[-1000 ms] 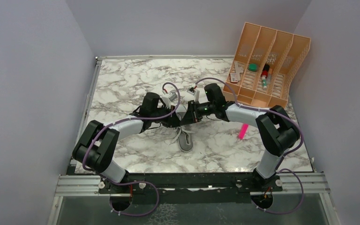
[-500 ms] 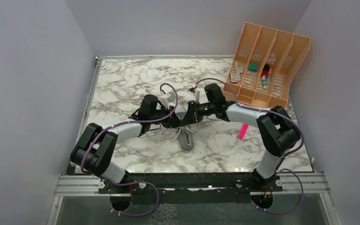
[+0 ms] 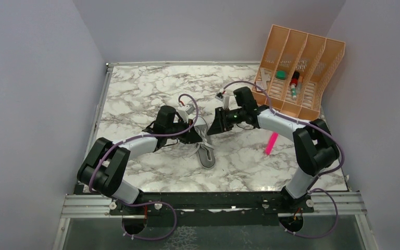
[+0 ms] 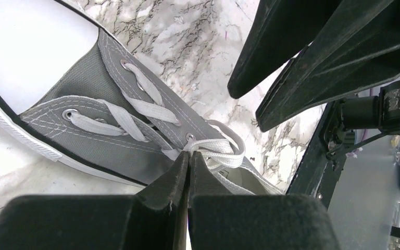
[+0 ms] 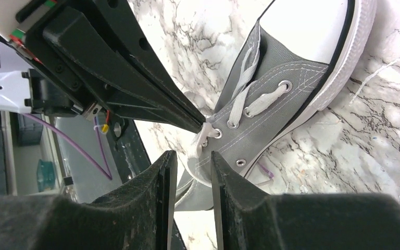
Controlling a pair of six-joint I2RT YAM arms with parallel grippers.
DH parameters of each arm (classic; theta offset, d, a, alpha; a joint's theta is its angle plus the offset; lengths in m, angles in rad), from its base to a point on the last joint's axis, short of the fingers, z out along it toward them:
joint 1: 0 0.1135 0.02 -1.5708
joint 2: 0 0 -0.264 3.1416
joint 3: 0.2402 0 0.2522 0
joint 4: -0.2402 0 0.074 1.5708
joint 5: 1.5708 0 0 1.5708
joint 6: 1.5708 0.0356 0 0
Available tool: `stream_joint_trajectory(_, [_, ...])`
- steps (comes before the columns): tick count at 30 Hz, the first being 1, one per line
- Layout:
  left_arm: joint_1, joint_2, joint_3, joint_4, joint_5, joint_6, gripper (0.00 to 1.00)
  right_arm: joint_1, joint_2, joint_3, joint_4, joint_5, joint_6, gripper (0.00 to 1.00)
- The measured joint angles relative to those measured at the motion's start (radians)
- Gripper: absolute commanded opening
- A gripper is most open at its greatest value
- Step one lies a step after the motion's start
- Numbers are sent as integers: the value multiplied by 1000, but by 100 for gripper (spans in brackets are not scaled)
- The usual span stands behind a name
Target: Tie the shoes
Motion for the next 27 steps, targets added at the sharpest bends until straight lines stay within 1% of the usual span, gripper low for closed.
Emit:
stream_joint_trajectory(6, [0, -2, 0, -2, -1, 7, 1, 28, 42, 0, -14, -1, -38, 35])
stream_joint_trajectory(10, [0, -2, 1, -3, -1, 8, 1, 45, 62, 0, -20, -1, -46, 30])
stream_joint_trajectory(15, [0, -2, 12, -5, -1, 7, 0, 52, 63, 0, -7, -11, -33, 18])
stream_joint_trajectory(18, [0, -2, 14, -5, -1, 7, 1, 54, 63, 0, 8, -22, -14, 13])
stream_joint_trajectory(21, [0, -2, 14, -5, -1, 7, 1, 54, 63, 0, 18, -27, -4, 2])
stream_joint_trajectory(27, [0, -2, 14, -5, -1, 7, 0, 54, 63, 0, 24, -27, 8, 1])
